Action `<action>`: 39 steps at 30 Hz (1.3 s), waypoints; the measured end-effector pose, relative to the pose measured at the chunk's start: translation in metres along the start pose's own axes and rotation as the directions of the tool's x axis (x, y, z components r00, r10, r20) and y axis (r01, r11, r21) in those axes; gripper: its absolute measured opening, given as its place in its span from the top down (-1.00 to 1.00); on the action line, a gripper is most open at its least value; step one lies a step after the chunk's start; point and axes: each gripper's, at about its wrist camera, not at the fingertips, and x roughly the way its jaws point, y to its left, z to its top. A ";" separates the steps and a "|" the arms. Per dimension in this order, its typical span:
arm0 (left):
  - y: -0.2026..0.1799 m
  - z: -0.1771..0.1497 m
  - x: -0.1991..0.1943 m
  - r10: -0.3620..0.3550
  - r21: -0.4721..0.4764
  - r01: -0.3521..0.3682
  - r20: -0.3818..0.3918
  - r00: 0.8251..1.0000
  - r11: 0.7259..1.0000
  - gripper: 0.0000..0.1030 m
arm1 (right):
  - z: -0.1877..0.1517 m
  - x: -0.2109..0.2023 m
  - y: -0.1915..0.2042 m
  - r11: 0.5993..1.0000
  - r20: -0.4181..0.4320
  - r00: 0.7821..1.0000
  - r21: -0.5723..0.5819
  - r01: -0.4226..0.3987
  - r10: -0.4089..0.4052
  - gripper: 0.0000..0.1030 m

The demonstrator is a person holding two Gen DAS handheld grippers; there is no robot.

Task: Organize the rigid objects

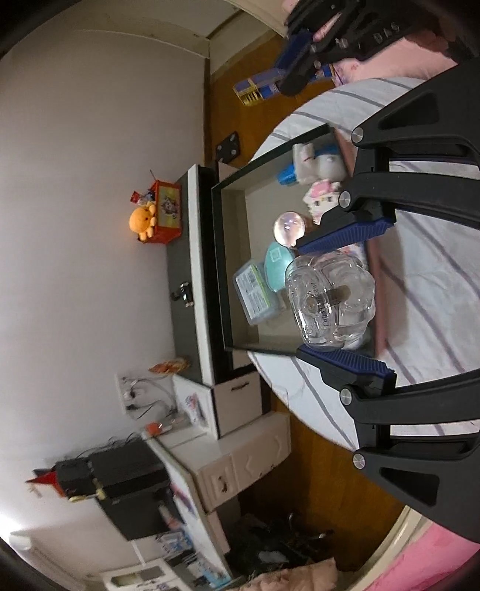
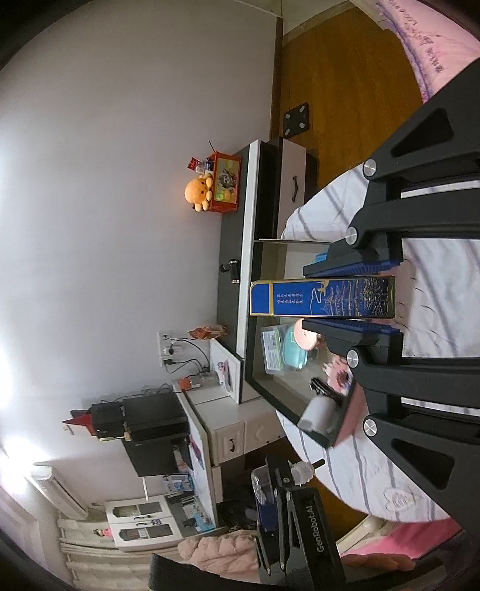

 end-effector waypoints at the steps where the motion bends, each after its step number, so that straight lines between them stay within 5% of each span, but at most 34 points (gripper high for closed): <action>1: 0.000 0.004 0.009 -0.008 0.002 0.008 -0.016 1.000 1.000 0.00 | 0.002 0.011 -0.002 1.000 -0.015 1.000 -0.003 -0.002 0.002 0.59; 14: -0.004 0.020 0.085 0.006 0.001 -0.006 -0.147 0.989 1.000 -0.01 | 0.013 0.098 -0.009 0.998 -0.123 0.990 -0.005 -0.068 0.067 0.59; 17: -0.004 0.020 0.093 -0.006 0.003 0.007 -0.182 0.983 1.000 -0.42 | 0.013 0.099 -0.002 0.997 -0.110 0.992 -0.036 -0.062 0.058 0.52; 19: -0.005 0.019 0.093 0.036 0.026 -0.032 -0.169 0.985 0.999 -0.84 | 0.014 0.098 -0.001 0.998 -0.098 0.994 -0.033 -0.059 0.055 -0.14; 21: -0.008 0.018 0.090 0.090 0.055 -0.083 -0.141 0.986 0.995 -0.85 | 0.016 0.095 -0.002 0.999 -0.073 0.997 -0.032 -0.041 0.038 -0.44; 27: -0.006 0.018 0.082 0.043 0.049 -0.037 -0.138 0.989 0.998 -0.89 | 0.020 0.088 -0.008 0.999 -0.065 0.998 -0.021 -0.026 0.025 -0.44; 39: -0.009 0.013 0.049 0.086 0.061 -0.082 -0.073 0.994 0.995 -0.95 | 0.024 0.060 -0.006 1.000 -0.038 0.999 -0.015 0.004 -0.005 -0.45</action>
